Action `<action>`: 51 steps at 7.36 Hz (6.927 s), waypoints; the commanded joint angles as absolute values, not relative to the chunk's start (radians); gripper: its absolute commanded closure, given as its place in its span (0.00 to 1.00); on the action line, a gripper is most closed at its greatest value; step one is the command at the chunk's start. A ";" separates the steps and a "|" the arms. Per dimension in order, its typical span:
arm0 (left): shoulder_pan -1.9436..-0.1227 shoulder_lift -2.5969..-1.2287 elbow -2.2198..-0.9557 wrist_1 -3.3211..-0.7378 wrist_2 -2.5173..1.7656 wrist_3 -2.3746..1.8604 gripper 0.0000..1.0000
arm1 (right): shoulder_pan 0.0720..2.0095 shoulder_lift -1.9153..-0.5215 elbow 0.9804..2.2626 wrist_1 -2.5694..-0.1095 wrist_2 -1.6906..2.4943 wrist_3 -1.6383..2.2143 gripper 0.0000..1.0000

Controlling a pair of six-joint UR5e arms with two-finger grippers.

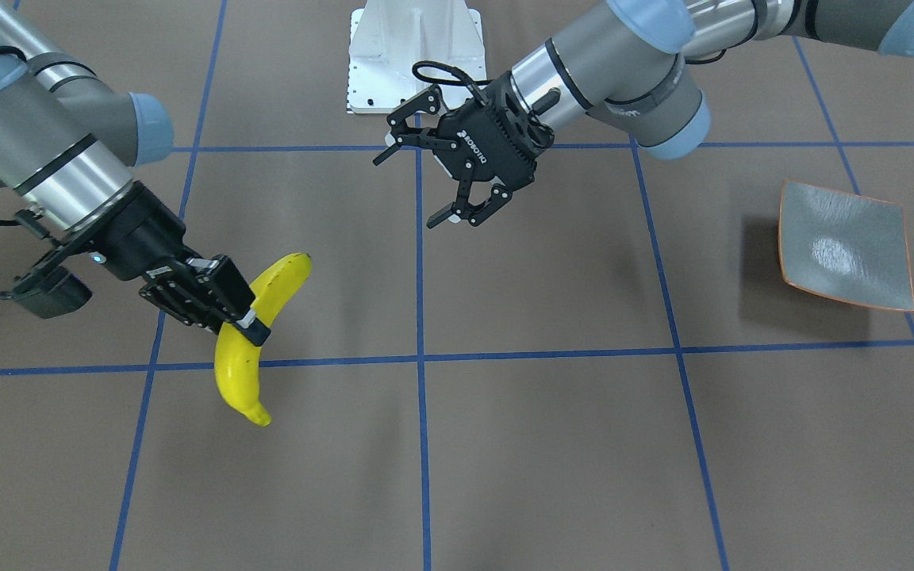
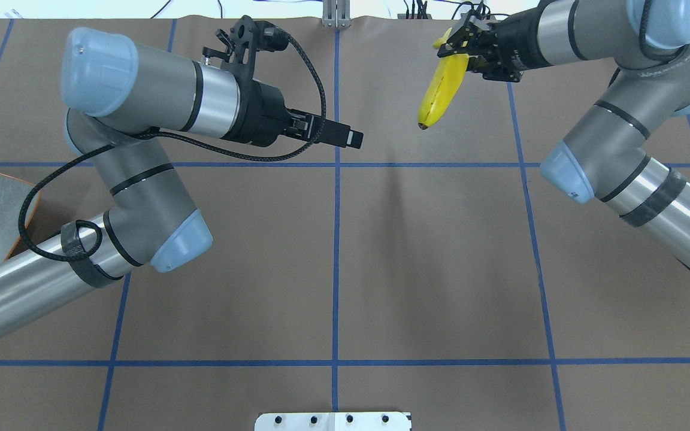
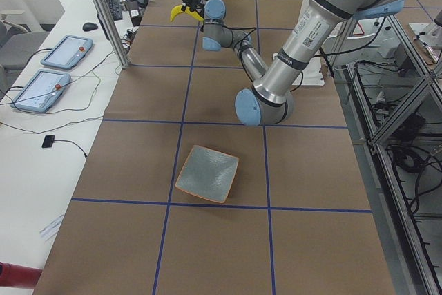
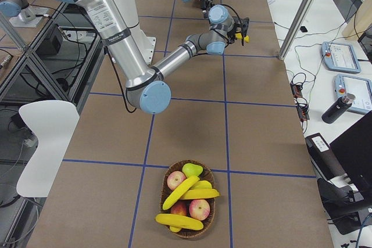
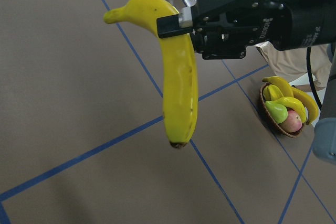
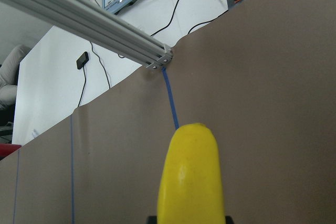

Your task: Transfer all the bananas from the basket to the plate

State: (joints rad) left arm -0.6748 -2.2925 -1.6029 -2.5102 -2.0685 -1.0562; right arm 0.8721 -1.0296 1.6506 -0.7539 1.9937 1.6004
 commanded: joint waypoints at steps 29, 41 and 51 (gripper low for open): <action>-1.049 -1.502 -1.807 -2.507 -2.178 -0.760 1.00 | 1.369 -1.397 1.592 -1.226 2.158 0.386 0.00; -1.155 -1.279 -1.632 -2.471 -2.166 -0.266 0.42 | 1.382 -1.410 1.582 -1.223 2.158 0.359 0.00; -1.183 -1.523 -1.629 -2.332 -2.233 -0.176 0.00 | 1.384 -1.520 1.672 -1.218 2.167 0.339 0.00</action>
State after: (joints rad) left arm -1.1739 -1.4637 -1.6289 -2.3764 -2.2185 -0.1737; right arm 1.3825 -1.4643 1.6210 -1.2200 2.1645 0.3522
